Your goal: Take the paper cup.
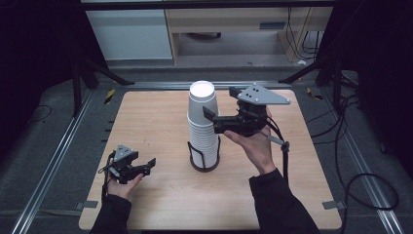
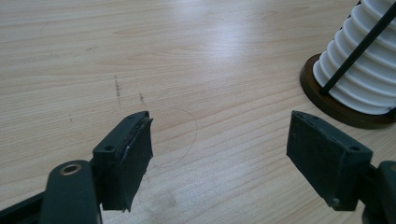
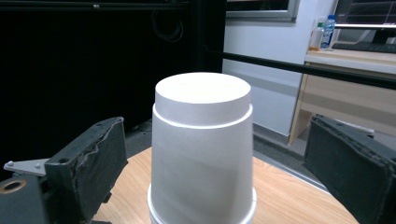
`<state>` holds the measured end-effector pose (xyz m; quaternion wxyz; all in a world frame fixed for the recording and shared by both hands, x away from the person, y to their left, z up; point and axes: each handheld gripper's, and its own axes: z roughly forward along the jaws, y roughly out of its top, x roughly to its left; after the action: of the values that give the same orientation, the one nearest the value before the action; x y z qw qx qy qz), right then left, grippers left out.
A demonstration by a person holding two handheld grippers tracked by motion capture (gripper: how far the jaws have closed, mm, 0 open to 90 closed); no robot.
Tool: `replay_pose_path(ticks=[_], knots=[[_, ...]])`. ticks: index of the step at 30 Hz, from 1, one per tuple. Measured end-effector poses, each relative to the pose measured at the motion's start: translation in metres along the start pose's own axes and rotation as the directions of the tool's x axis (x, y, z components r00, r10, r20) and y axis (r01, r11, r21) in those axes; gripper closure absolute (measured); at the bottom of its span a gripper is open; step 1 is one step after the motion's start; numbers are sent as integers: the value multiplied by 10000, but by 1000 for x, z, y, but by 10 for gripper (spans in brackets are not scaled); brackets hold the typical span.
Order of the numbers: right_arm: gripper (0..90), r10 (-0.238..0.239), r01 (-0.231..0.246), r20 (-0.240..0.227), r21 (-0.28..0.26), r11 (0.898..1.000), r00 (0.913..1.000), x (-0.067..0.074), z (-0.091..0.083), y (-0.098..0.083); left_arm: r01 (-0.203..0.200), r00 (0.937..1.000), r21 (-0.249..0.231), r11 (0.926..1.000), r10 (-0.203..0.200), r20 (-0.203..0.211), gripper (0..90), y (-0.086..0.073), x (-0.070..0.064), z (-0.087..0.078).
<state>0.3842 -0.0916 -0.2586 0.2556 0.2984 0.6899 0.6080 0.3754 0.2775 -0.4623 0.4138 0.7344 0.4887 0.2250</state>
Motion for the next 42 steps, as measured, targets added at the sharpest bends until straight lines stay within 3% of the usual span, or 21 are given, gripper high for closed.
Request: replay_pose_path(ticks=[24, 37, 42], knots=[[62, 243, -236, -96, 664, 9975, 9997, 2, 50, -20, -20, 10000, 130, 9999, 20, 47, 213, 0, -1, 2], [81, 421, -423, 40, 631, 9971, 9991, 2, 60, -25, -8, 10000, 144, 9999, 8, 56, 212, 0, -2, 3], [154, 321, -321, 14, 575, 9978, 9995, 4, 60, -25, -39, 10000, 172, 9998, 38, 63, 212, 0, -2, 3]])
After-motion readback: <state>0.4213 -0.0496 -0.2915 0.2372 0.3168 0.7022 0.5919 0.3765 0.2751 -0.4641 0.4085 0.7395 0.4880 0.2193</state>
